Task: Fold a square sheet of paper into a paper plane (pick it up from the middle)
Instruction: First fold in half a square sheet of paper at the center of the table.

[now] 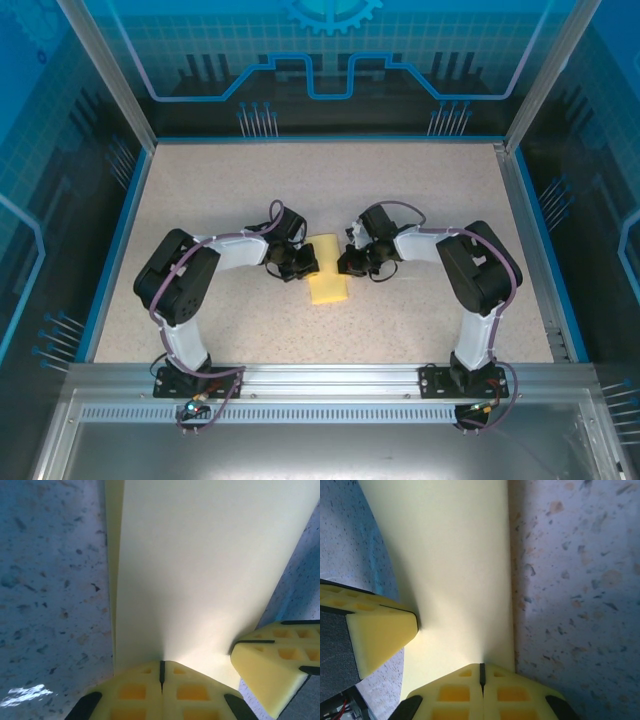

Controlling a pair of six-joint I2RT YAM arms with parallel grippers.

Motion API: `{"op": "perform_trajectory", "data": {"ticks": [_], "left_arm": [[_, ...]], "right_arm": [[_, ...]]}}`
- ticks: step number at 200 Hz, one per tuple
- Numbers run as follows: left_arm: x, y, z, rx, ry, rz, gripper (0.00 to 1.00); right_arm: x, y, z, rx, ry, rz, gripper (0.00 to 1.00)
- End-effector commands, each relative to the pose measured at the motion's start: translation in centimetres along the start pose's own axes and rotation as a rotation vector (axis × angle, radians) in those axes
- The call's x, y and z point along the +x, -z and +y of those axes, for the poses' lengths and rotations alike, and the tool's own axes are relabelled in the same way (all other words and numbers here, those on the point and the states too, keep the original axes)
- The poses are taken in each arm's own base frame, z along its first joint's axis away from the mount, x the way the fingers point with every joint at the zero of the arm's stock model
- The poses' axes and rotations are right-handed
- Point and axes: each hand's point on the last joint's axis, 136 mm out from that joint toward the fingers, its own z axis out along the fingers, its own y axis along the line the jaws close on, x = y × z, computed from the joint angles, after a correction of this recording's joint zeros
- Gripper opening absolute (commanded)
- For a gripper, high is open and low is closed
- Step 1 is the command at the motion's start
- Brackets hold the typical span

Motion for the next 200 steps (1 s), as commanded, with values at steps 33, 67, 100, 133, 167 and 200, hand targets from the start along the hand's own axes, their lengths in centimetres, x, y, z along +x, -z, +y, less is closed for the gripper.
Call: {"op": "perform_trajectory", "data": {"ticks": [33, 67, 100, 133, 167, 200], "left_arm": [[-1.8, 4.4, -7.8, 0.23, -0.106, -0.074, 0.0], [-3.1, 2.8, -8.8, 0.295, -0.062, -0.09, 0.0], [-4.4, 1.7, -9.6, 0.331, -0.061, -0.108, 0.0], [-4.4, -0.1, -9.1, 0.323, -0.037, -0.058, 0.0], [-3.9, -1.9, -9.2, 0.334, -0.034, 0.017, 0.0], [-4.4, -3.7, -8.0, 0.273, -0.018, 0.035, 0.0]], "right_arm": [[2.1, -0.8, -3.9, 0.075, -0.068, 0.082, 0.04], [2.4, -0.9, -4.0, 0.065, -0.071, 0.09, 0.04], [2.7, -1.0, -4.0, 0.057, -0.073, 0.093, 0.04], [2.6, -0.9, -3.9, 0.054, -0.073, 0.088, 0.04], [2.5, -0.9, -3.8, 0.051, -0.076, 0.089, 0.04], [2.7, -0.9, -3.9, 0.055, -0.079, 0.092, 0.04]]}}
